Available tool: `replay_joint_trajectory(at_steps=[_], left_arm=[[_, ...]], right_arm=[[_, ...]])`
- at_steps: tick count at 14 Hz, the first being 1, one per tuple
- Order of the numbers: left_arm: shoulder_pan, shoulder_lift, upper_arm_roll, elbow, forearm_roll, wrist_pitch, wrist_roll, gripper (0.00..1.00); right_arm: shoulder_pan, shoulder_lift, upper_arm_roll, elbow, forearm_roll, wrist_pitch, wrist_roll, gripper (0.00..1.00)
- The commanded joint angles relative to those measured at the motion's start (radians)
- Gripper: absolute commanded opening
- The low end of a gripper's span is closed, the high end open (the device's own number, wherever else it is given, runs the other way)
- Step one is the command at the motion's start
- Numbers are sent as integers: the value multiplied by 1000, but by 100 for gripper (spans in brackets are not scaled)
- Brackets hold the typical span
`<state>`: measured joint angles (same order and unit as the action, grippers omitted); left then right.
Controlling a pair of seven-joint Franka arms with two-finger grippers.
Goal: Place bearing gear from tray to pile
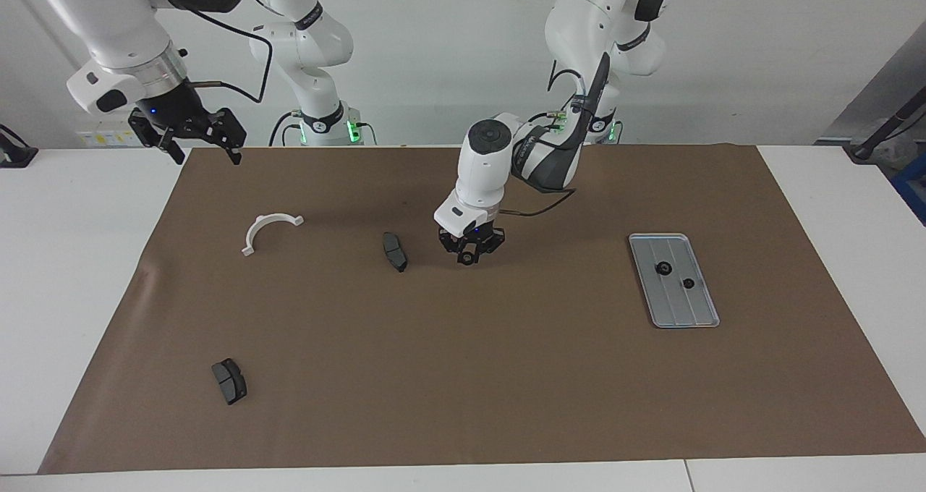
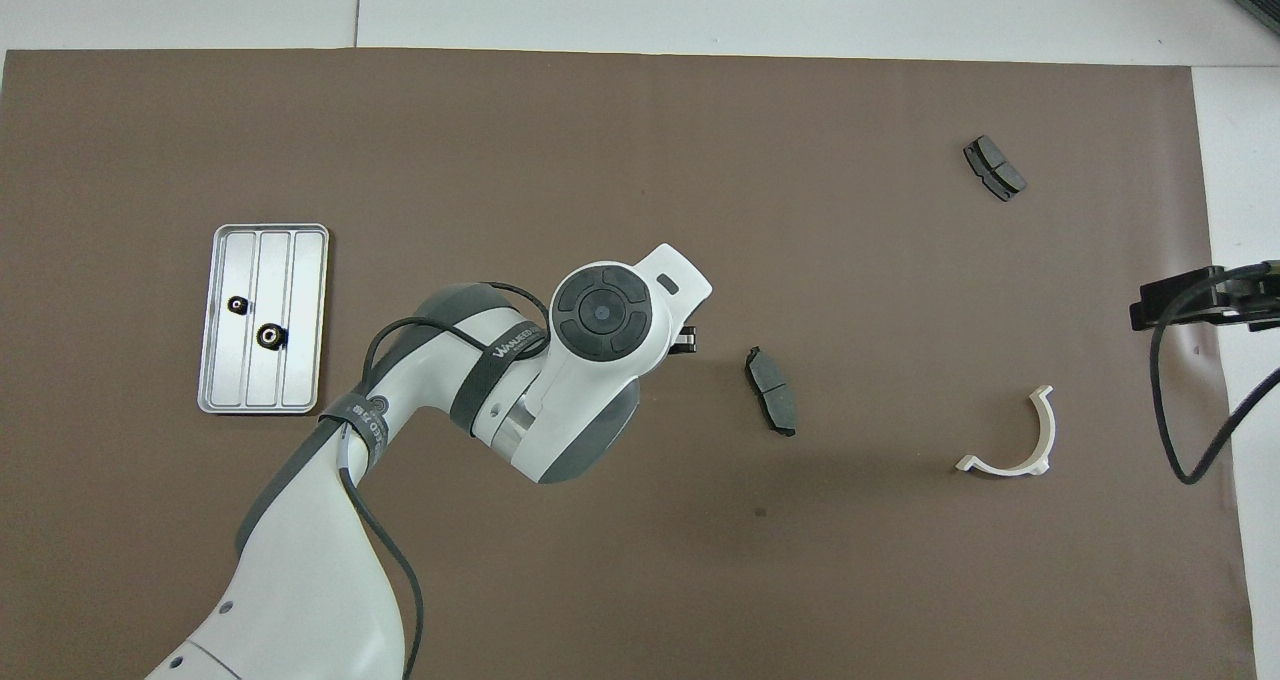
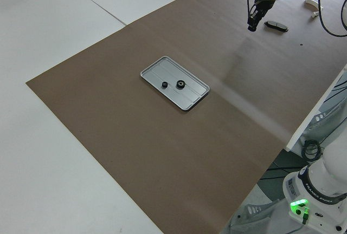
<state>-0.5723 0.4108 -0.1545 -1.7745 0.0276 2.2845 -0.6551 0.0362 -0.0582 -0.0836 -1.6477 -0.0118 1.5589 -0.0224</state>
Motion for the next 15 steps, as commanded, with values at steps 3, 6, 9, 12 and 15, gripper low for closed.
replay_joint_trajectory(at_steps=[3, 6, 9, 12, 15], left_arm=[[-20, 11, 13, 15, 25, 7, -17, 0], [-20, 11, 13, 15, 25, 9, -17, 0], [-20, 11, 13, 15, 20, 19, -17, 57], [-20, 11, 13, 20, 20, 21, -17, 67], [23, 10, 18, 58, 25, -60, -5, 65]], right_arm=[[49, -22, 39, -156, 15, 232, 18, 100], [54, 17, 39, -164, 15, 265, 19, 100], [86, 54, 41, -178, 15, 314, 24, 100], [123, 95, 41, -178, 16, 361, 97, 100], [172, 145, 41, -178, 73, 398, 120, 100]])
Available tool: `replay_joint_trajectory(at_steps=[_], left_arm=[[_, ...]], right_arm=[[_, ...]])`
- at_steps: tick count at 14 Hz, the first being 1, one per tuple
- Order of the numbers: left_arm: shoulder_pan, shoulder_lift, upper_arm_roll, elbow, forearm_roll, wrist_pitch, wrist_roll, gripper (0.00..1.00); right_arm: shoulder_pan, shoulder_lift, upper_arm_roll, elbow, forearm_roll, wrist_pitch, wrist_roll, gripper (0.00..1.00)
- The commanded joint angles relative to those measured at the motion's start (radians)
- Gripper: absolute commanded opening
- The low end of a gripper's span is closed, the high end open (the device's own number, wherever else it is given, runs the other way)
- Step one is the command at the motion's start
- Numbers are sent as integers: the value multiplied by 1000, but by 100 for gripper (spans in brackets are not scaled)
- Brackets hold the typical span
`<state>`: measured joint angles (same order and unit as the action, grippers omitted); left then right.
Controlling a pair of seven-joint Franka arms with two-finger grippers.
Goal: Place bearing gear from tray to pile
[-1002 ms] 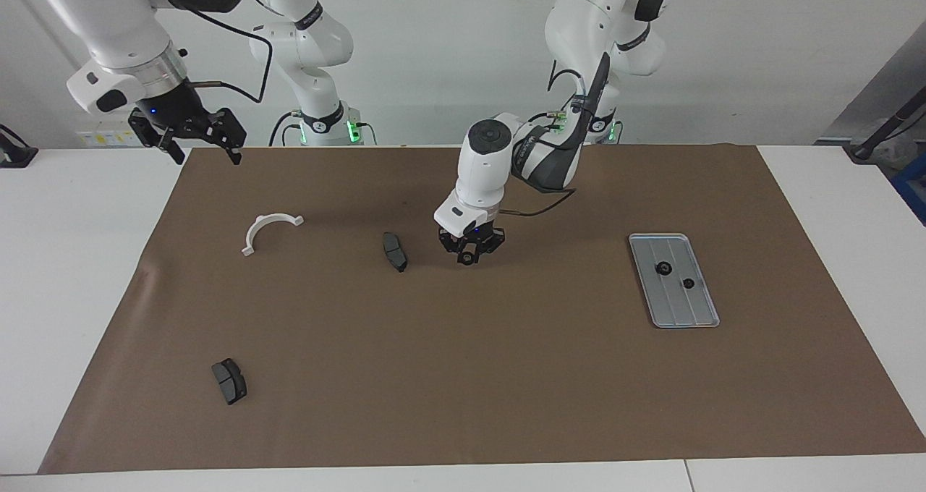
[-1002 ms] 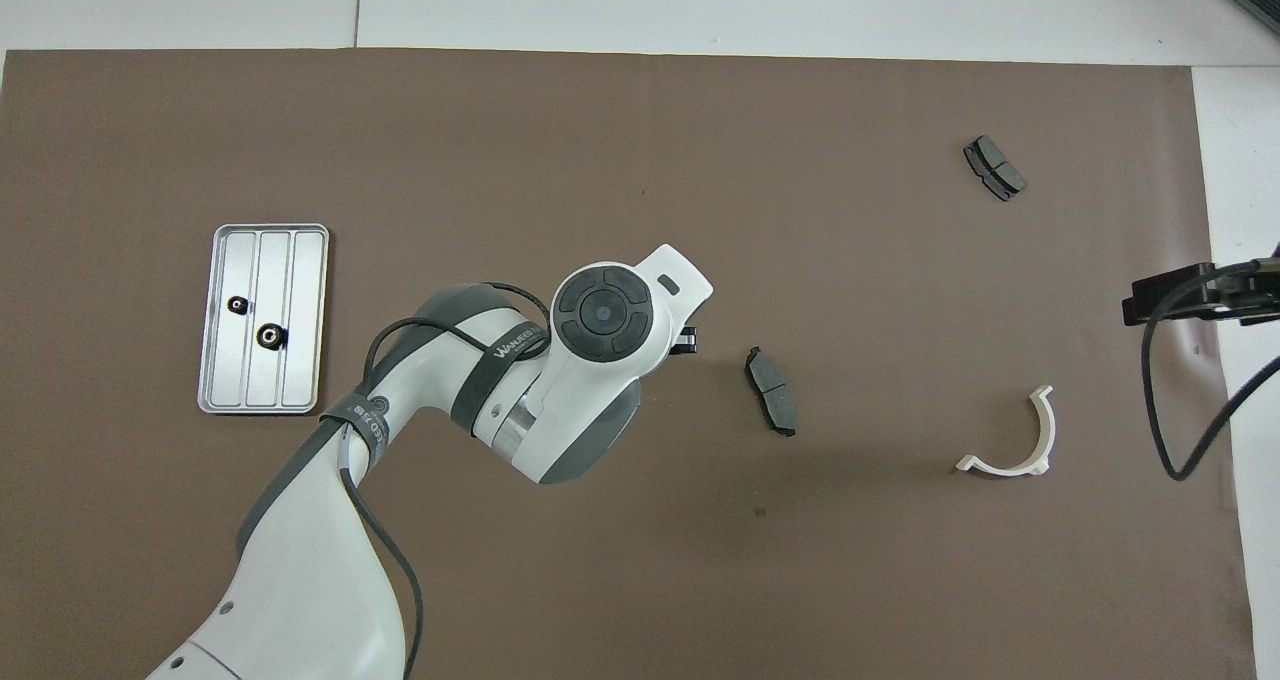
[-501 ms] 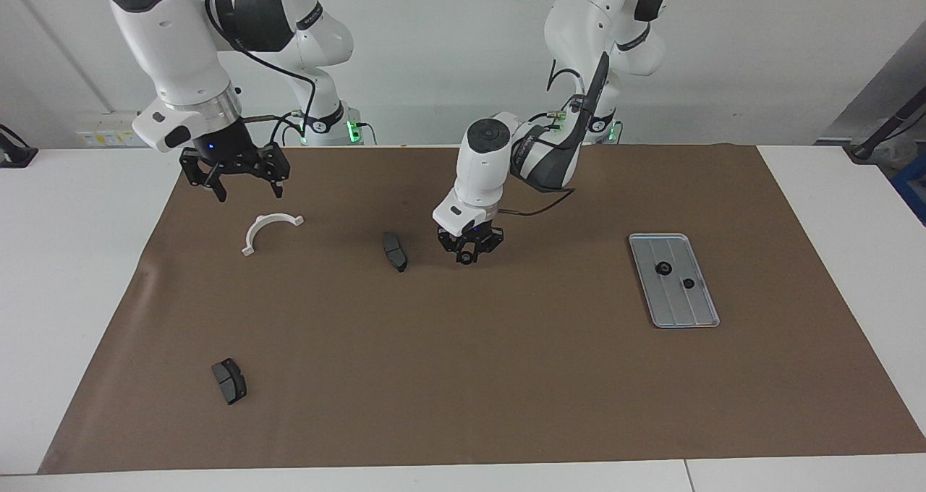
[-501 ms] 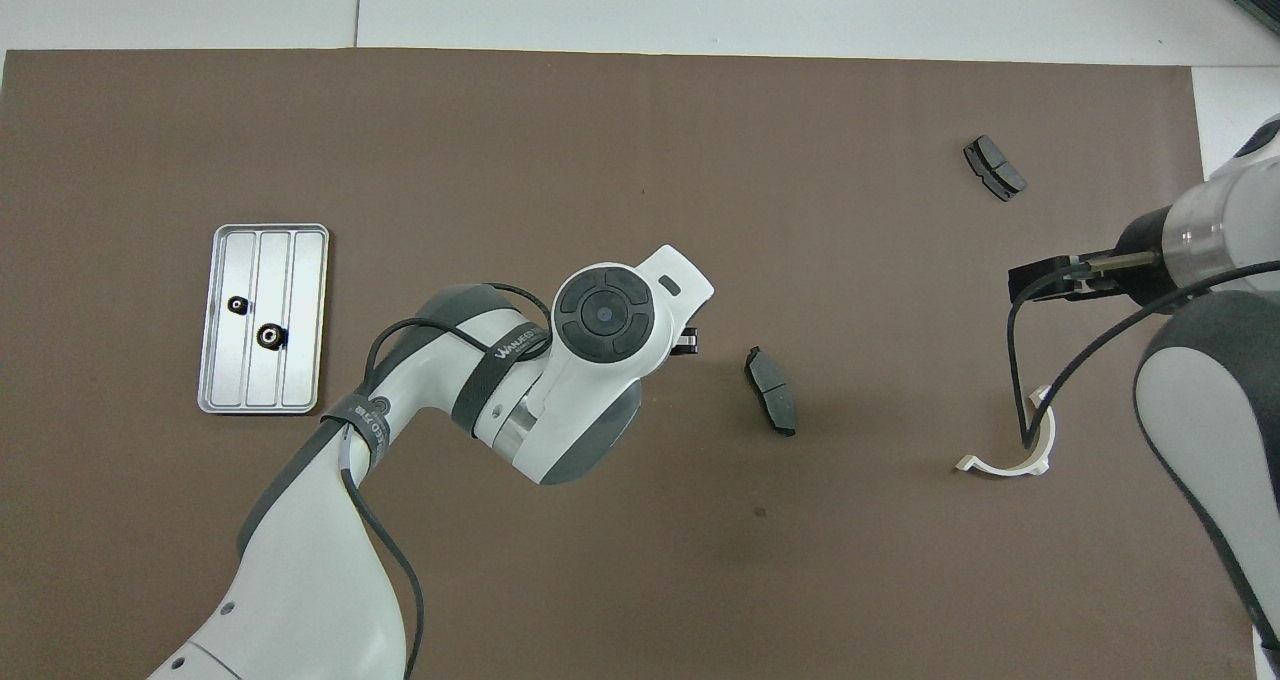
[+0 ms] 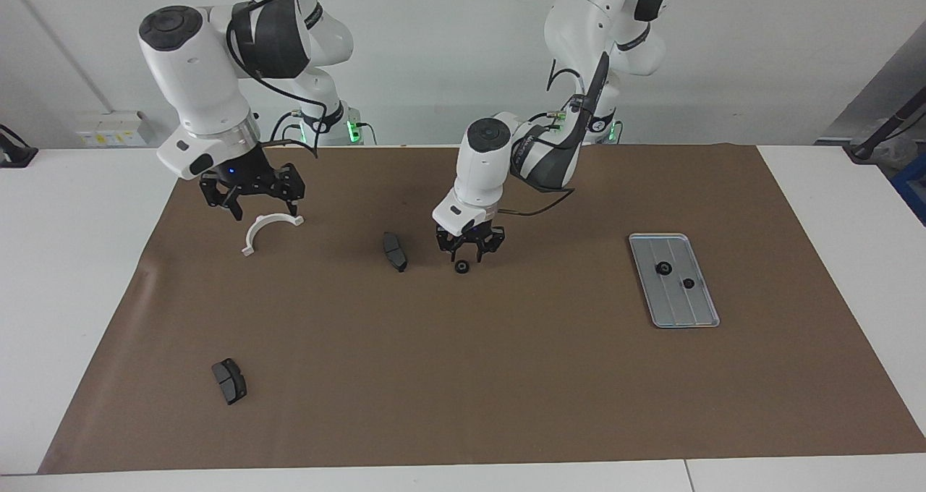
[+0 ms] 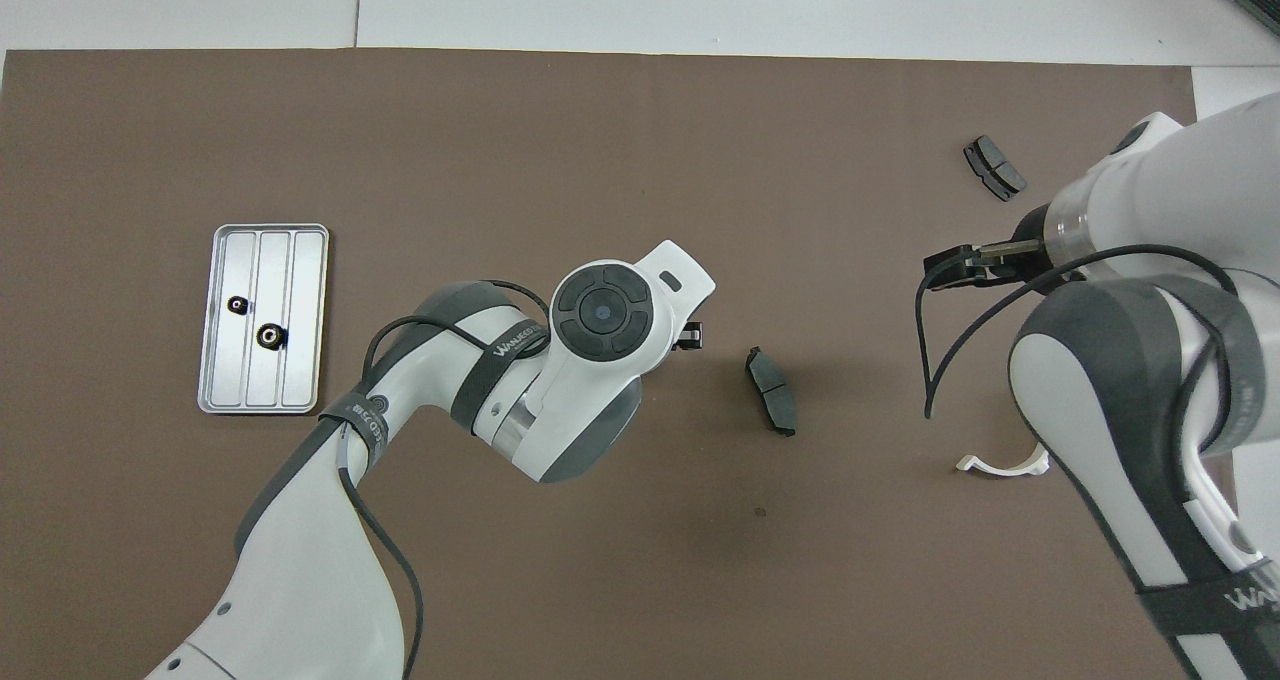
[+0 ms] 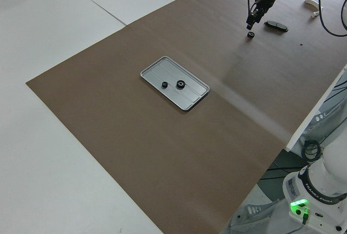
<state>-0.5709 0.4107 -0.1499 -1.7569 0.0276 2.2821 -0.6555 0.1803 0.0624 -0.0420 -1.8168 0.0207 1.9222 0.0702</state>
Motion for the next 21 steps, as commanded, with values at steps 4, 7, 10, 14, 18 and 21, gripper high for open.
replay_joint_trajectory(at_steps=[4, 7, 10, 14, 18, 21], left_arm=[[244, -6, 10, 31, 26, -108, 250, 62], [396, -20, 10, 28, 26, -156, 485, 62], [515, -32, 9, 23, 26, -188, 683, 62], [626, -58, 12, -48, 26, -174, 859, 62], [691, -88, 12, -117, 25, -162, 956, 62], [700, -118, 12, -185, 25, -168, 964, 62]], right_arm=[[157, 108, -1, -7, 42, 142, 184, 100], [286, 180, -3, -6, 42, 271, 343, 100], [370, 238, -3, -1, 41, 363, 448, 100], [461, 322, -4, 7, 16, 402, 491, 100], [475, 376, -4, -2, -64, 435, 497, 100], [478, 384, -4, -7, -64, 445, 500, 100]])
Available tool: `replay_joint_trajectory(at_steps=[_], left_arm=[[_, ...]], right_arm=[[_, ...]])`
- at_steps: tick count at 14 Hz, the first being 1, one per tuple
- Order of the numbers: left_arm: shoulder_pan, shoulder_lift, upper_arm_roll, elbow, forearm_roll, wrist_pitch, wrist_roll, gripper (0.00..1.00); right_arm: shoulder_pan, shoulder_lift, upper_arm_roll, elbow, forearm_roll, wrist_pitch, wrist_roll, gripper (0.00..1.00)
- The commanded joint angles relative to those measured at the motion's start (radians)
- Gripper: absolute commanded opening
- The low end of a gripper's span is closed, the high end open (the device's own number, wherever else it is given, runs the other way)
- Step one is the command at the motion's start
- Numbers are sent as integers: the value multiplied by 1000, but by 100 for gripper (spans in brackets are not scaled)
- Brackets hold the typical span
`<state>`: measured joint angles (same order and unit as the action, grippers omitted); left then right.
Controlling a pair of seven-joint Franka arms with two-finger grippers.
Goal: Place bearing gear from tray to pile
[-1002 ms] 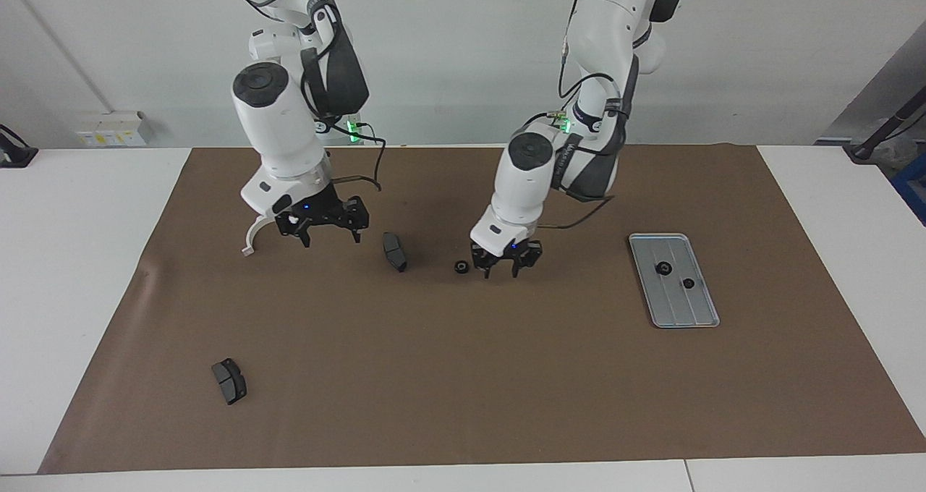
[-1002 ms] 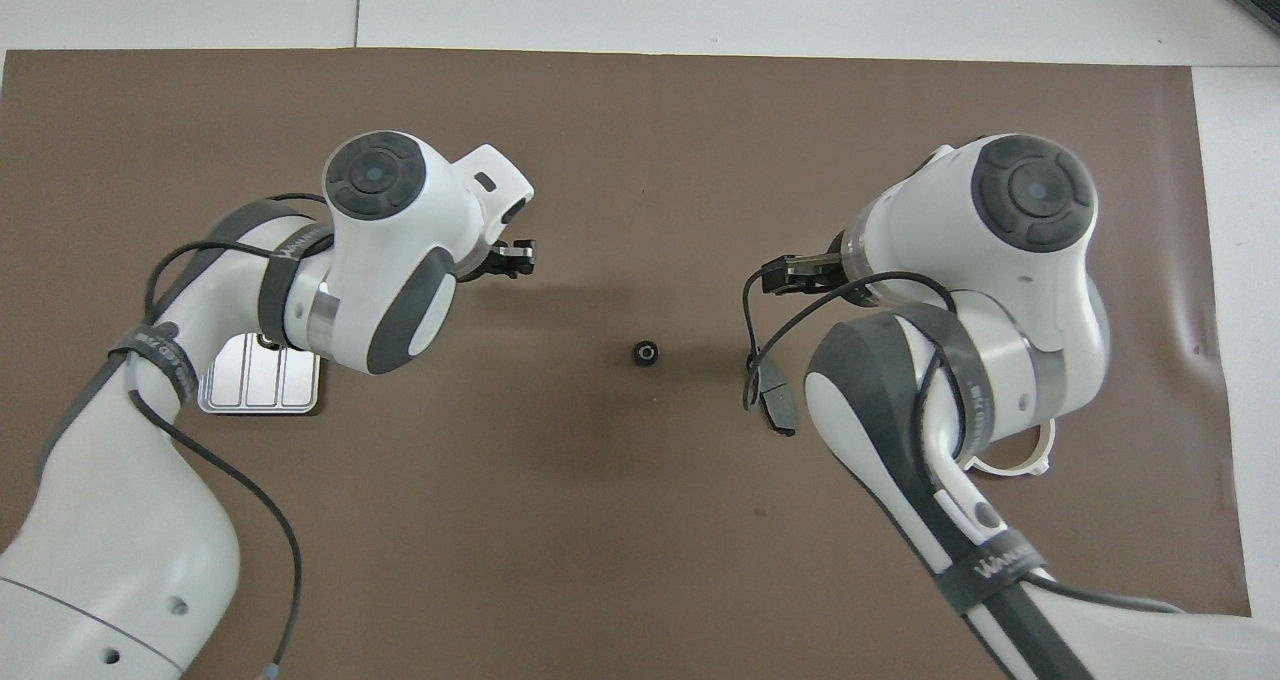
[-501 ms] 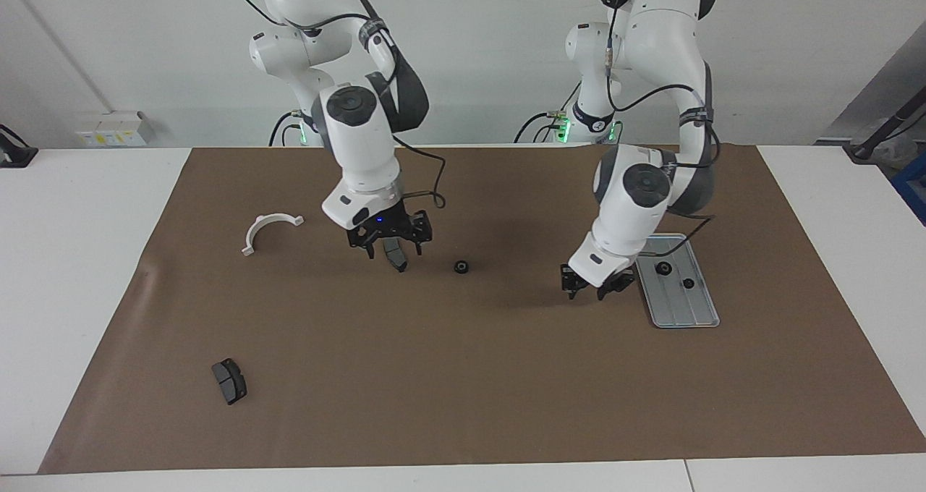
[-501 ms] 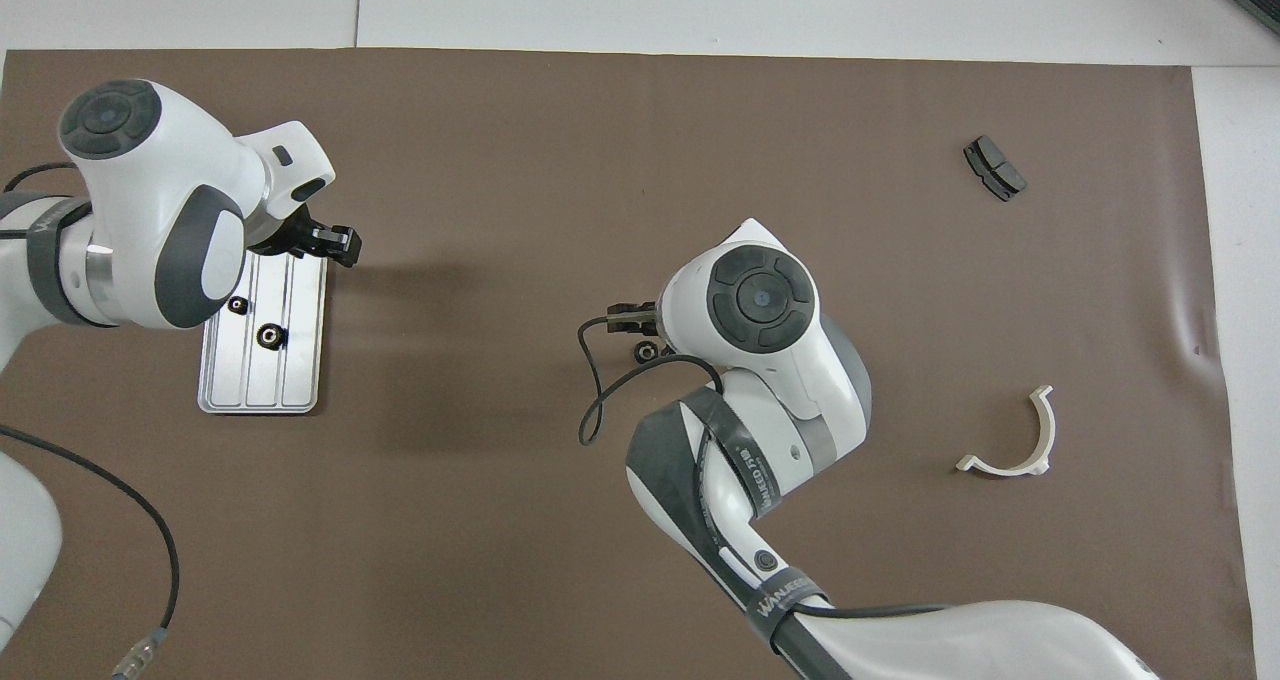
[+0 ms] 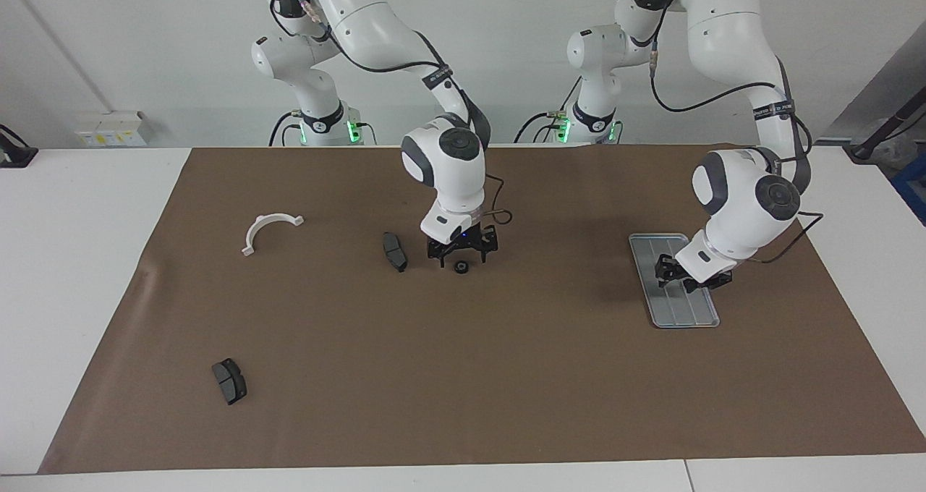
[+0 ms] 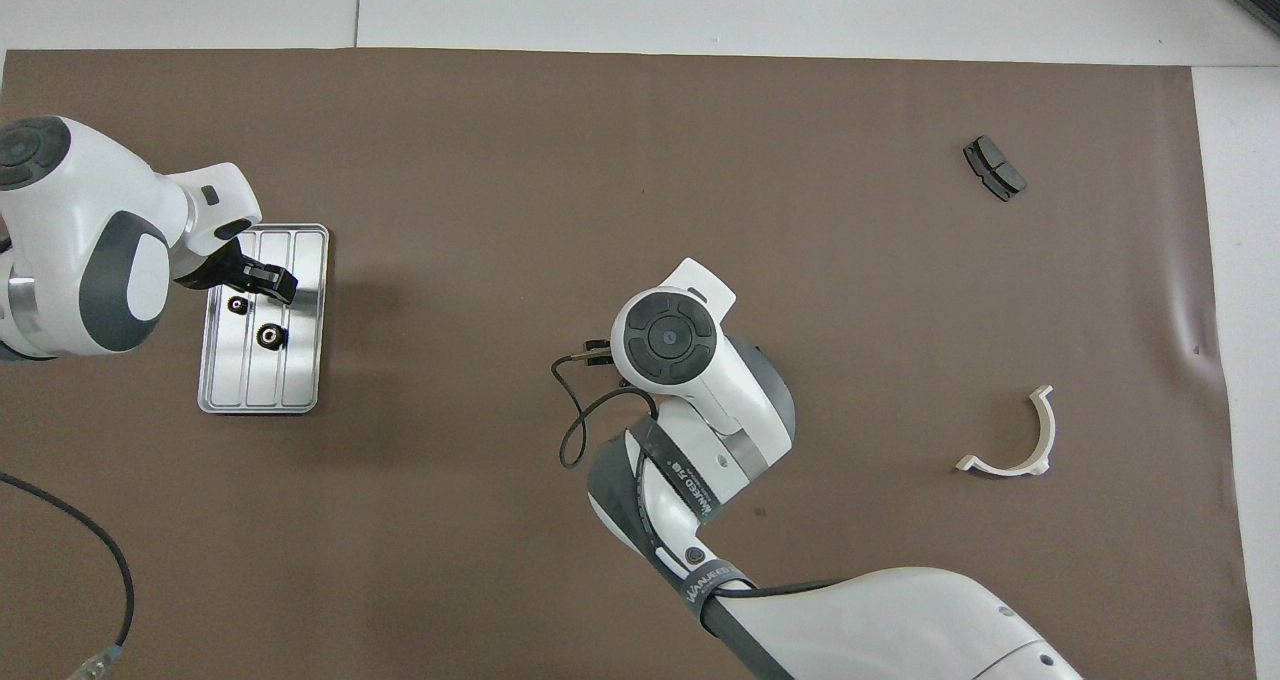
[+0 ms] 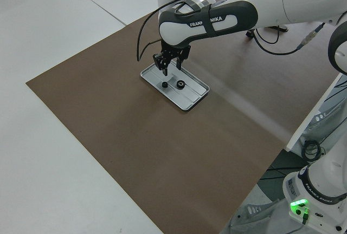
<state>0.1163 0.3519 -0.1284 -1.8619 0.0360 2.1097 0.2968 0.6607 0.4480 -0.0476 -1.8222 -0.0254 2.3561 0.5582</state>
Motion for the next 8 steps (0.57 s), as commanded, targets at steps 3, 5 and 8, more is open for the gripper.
replay_joint_trajectory(at_steps=[3, 5, 8], left_arm=[[16, -99, -10, -135, 16, 4, 10, 61], [16, -116, -10, -157, 16, 4, 8, 61], [16, -122, -10, -177, 16, 32, 8, 60]], right_arm=[[0, -3, 3, -26, -18, 12, 14, 100], [0, -2, 3, -25, -18, 17, 16, 100], [5, 9, 3, -26, -18, 28, 17, 88]])
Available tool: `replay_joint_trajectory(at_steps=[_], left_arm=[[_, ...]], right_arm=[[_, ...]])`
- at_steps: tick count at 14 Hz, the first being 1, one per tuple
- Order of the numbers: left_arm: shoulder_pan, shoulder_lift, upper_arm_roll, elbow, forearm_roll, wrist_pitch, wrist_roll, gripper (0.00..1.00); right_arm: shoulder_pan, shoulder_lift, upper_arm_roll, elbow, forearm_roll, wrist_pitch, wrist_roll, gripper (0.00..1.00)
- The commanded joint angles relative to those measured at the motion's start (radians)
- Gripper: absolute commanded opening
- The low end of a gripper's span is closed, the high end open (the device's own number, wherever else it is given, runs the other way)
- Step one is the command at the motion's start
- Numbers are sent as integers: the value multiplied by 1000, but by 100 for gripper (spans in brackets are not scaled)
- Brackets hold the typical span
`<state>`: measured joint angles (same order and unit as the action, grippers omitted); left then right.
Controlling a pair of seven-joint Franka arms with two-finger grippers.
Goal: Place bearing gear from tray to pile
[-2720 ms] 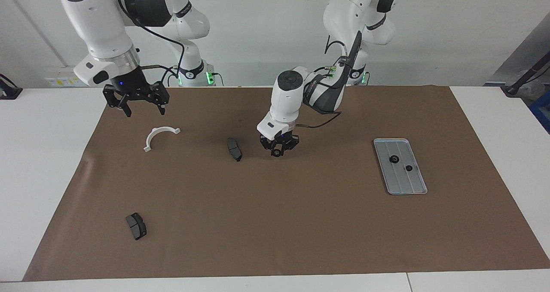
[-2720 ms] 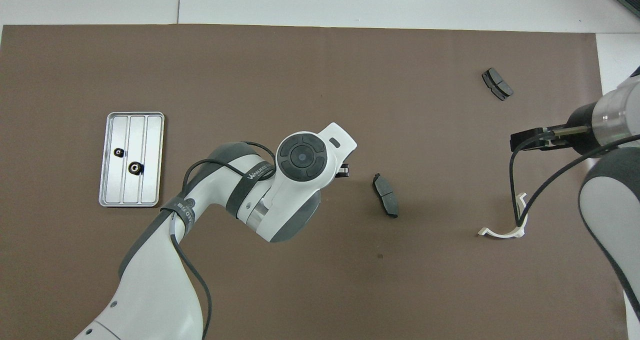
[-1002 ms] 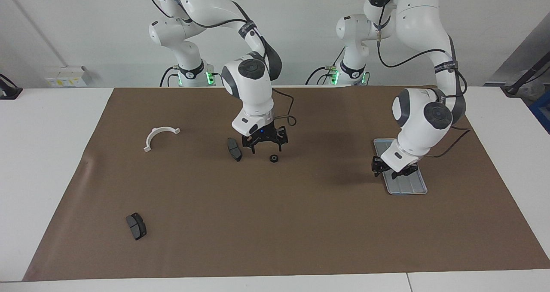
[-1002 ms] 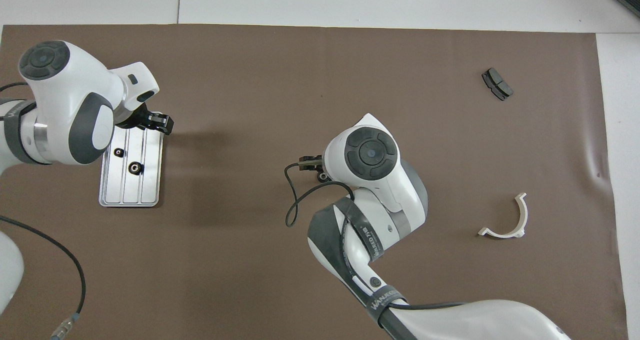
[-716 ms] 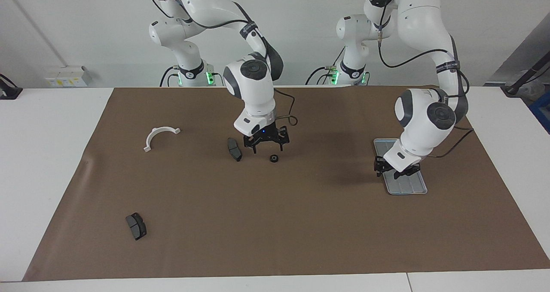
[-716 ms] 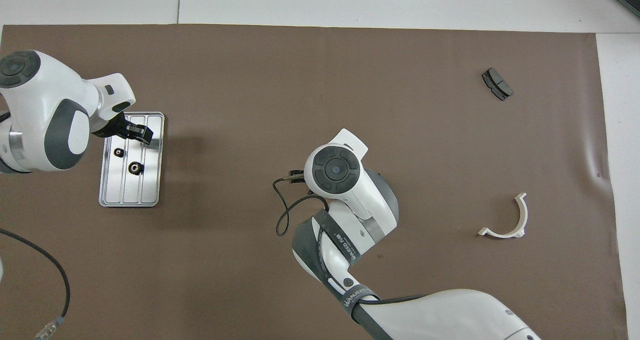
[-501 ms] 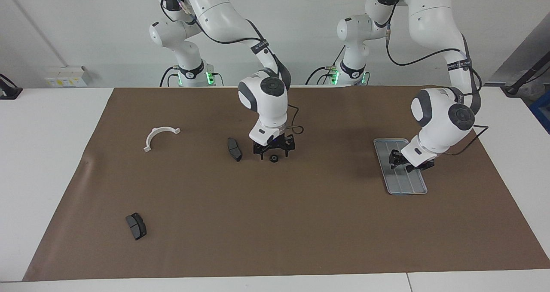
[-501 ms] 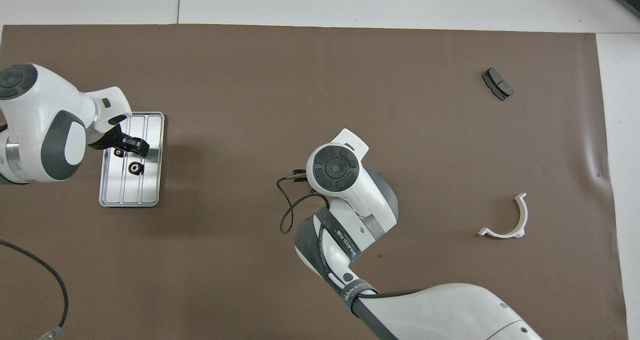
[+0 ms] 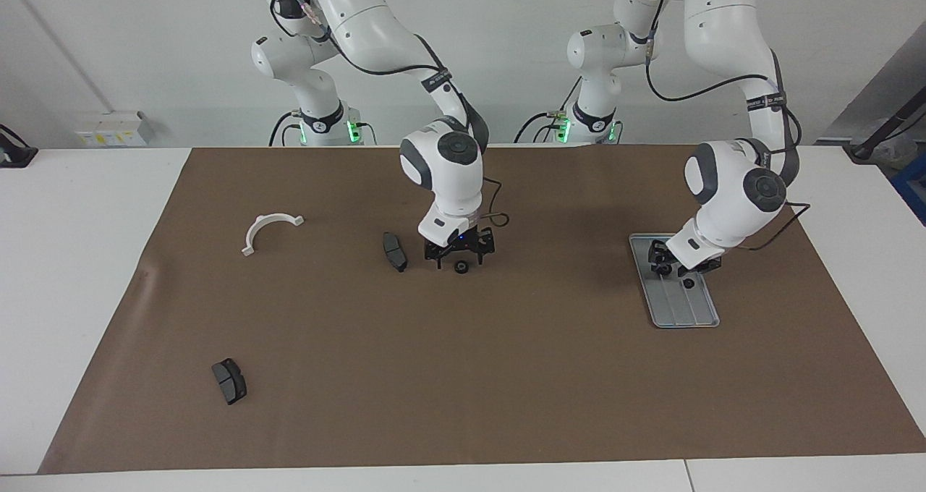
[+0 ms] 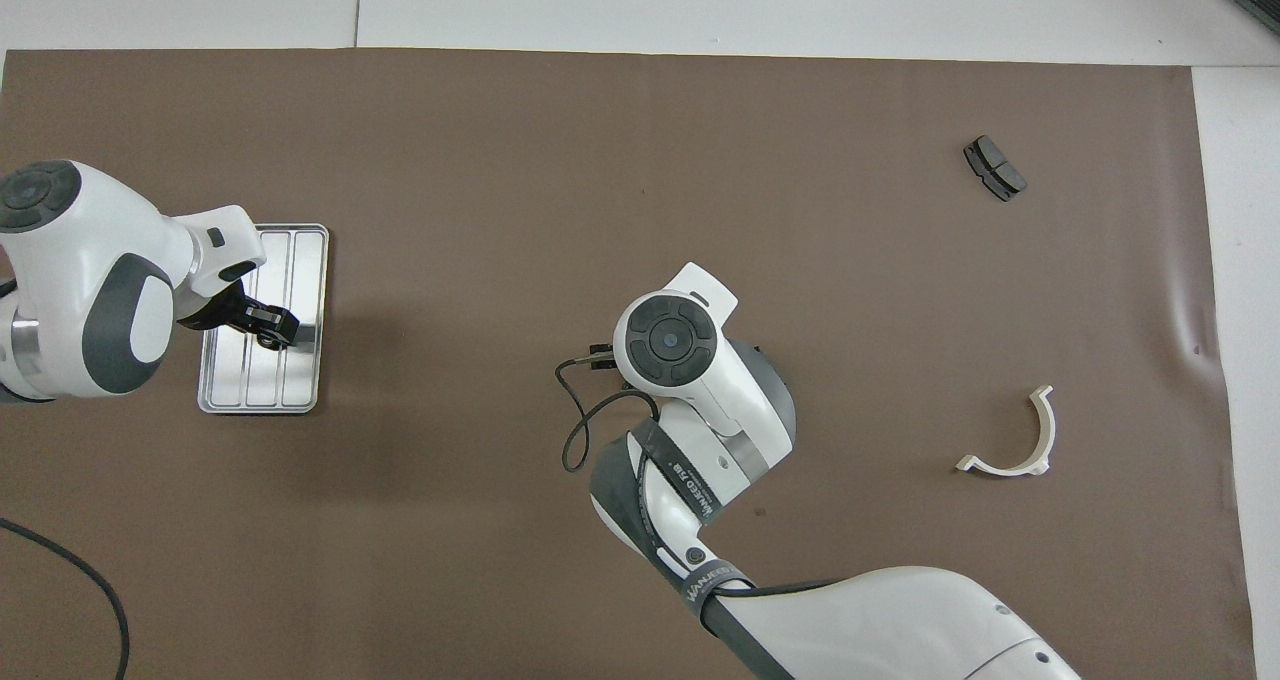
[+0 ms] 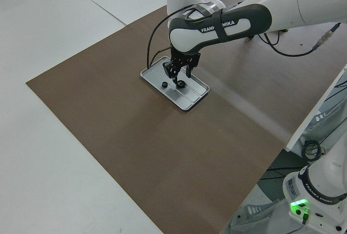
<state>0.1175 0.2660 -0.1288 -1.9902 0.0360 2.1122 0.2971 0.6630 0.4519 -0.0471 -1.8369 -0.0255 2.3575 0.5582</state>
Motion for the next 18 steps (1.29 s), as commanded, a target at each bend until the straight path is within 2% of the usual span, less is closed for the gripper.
replay_joint_trajectory(at_steps=[1, 7, 8, 10, 11, 12, 15, 16, 18], left_arm=[[14, -36, -9, -59, 16, 49, 7, 60], [16, -36, -9, -88, 16, 149, -3, 60], [17, -36, -9, -93, 16, 161, 2, 60], [30, -37, -9, -119, 16, 196, 5, 60], [31, -39, -9, -130, 16, 213, 8, 60], [36, -42, -9, -137, 16, 218, 8, 60], [39, -44, -9, -139, 16, 218, 7, 57], [39, -44, -9, -139, 16, 218, 5, 51], [37, -44, -9, -137, 16, 215, 4, 41]], right_arm=[[3, 5, 3, -12, -17, 25, 17, 86], [15, 5, 1, -10, -19, 25, 17, 59], [15, 5, 1, -12, -19, 25, 17, 50], [15, 5, 1, -10, -20, 25, 17, 24], [15, 5, 1, -10, -21, 23, 16, 7], [15, 4, 1, -10, -28, 19, 16, 0], [14, 1, -2, 2, -54, -3, 16, 0], [3, -13, -5, 7, -56, -30, 14, 0], [-40, -89, -11, 8, -56, -104, 0, 0]])
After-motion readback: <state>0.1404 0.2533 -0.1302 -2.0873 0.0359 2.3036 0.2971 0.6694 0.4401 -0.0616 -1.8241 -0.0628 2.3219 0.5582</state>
